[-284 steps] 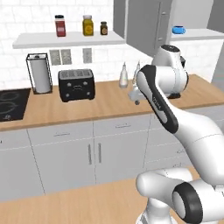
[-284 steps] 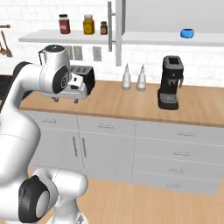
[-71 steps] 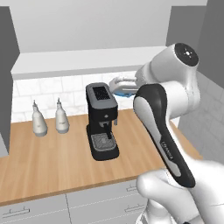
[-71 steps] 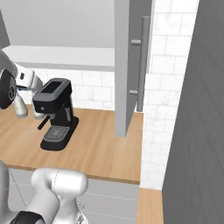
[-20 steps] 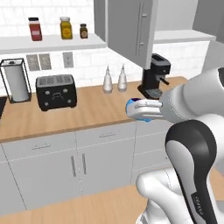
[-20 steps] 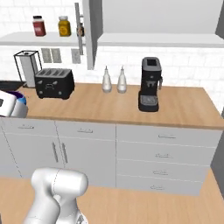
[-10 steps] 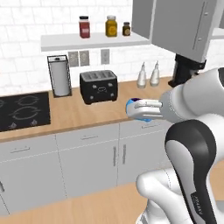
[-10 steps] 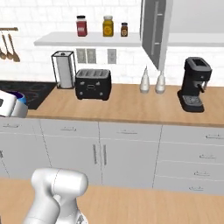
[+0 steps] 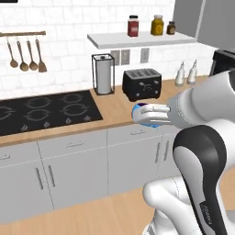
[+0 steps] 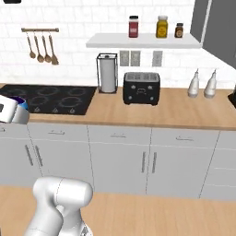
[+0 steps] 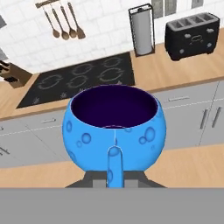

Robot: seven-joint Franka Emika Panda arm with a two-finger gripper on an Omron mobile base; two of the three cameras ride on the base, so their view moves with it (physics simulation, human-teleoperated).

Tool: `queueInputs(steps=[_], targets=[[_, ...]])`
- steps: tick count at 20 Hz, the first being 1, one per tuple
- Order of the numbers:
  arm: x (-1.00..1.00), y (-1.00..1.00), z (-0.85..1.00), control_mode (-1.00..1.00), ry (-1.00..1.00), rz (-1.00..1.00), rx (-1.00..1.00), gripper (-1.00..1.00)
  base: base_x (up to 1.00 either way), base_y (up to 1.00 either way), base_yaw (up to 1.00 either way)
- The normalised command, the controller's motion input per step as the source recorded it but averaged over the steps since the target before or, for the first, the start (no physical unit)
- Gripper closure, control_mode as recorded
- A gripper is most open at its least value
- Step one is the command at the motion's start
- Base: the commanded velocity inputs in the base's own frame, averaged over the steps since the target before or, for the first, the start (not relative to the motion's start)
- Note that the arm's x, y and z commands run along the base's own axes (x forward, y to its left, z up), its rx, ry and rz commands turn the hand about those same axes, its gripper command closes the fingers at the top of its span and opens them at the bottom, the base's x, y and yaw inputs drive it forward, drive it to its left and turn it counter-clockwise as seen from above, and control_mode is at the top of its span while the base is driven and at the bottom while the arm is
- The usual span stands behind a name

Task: Gather all objects into one cabinet and sort the glasses and bowls to opposite sides.

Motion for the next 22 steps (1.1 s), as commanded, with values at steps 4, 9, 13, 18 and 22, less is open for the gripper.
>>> queueInputs(steps=[4, 9, 13, 18, 22], targets=[[0.0, 0.0, 0.0, 1.0, 0.0, 0.0, 0.0, 1.0, -0.38, 1.0, -0.02], [0.0, 0.0, 0.0, 1.0, 0.0, 0.0, 0.0, 1.0, -0.33, 0.98, -0.01], [0.0, 0.0, 0.0, 1.0, 0.0, 0.0, 0.0, 1.0, -0.25, 0.94, -0.01], [0.0, 0.0, 0.0, 1.0, 0.0, 0.0, 0.0, 1.0, -0.25, 0.92, -0.01], [0.0, 0.0, 0.0, 1.0, 0.0, 0.0, 0.0, 1.0, -0.5, 0.73, 0.0]])
